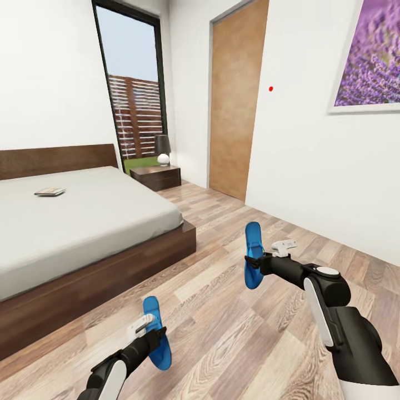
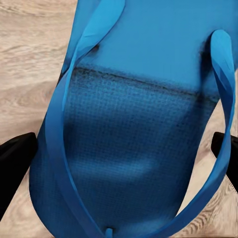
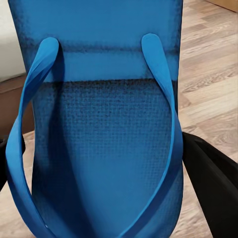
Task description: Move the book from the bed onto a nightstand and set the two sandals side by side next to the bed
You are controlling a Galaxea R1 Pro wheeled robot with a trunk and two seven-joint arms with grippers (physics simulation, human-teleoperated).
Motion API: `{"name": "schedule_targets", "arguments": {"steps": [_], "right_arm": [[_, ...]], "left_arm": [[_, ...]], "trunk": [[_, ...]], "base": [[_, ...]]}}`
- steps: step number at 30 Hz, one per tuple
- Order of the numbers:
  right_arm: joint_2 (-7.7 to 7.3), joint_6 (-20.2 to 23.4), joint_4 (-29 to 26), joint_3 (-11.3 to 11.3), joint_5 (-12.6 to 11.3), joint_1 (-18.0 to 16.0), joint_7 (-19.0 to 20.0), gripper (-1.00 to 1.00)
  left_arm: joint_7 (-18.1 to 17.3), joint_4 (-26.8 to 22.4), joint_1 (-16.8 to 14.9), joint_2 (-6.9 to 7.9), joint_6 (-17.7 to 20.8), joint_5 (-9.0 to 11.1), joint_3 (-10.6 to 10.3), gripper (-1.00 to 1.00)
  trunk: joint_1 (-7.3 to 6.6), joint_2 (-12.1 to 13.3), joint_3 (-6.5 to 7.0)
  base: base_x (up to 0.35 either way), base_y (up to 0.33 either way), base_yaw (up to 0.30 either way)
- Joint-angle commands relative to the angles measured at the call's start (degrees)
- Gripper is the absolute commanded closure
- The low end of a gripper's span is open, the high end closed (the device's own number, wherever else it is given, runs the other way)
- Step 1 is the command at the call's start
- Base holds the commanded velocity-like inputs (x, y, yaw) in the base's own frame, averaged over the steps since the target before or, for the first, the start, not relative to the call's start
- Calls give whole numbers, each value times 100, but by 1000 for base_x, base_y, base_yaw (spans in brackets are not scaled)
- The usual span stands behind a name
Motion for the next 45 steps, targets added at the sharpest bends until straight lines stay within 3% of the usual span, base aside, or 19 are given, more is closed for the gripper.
{"name": "schedule_targets", "arguments": {"steps": [1,12,18,27,45], "right_arm": [[-2,30,-4,-6,-19,-4,11,100],[-12,21,-4,-1,-19,-4,19,100],[-4,65,-5,12,-22,-4,20,100],[0,534,-5,23,-20,-9,20,100],[24,595,-4,29,6,-13,20,100]], "left_arm": [[-57,20,-2,2,37,51,11,100],[-216,12,-4,6,61,52,41,100],[-212,-77,-2,8,129,48,39,100],[-235,-61,-1,26,138,41,57,100],[-233,-7,-4,36,137,35,57,100]], "trunk": [[-1,-3,-6],[-4,-1,16],[-133,233,125],[-330,594,250],[-726,1316,418]], "base": [[0,0,0],[172,0,0],[24,0,0],[2,0,0],[0,0,0]]}}
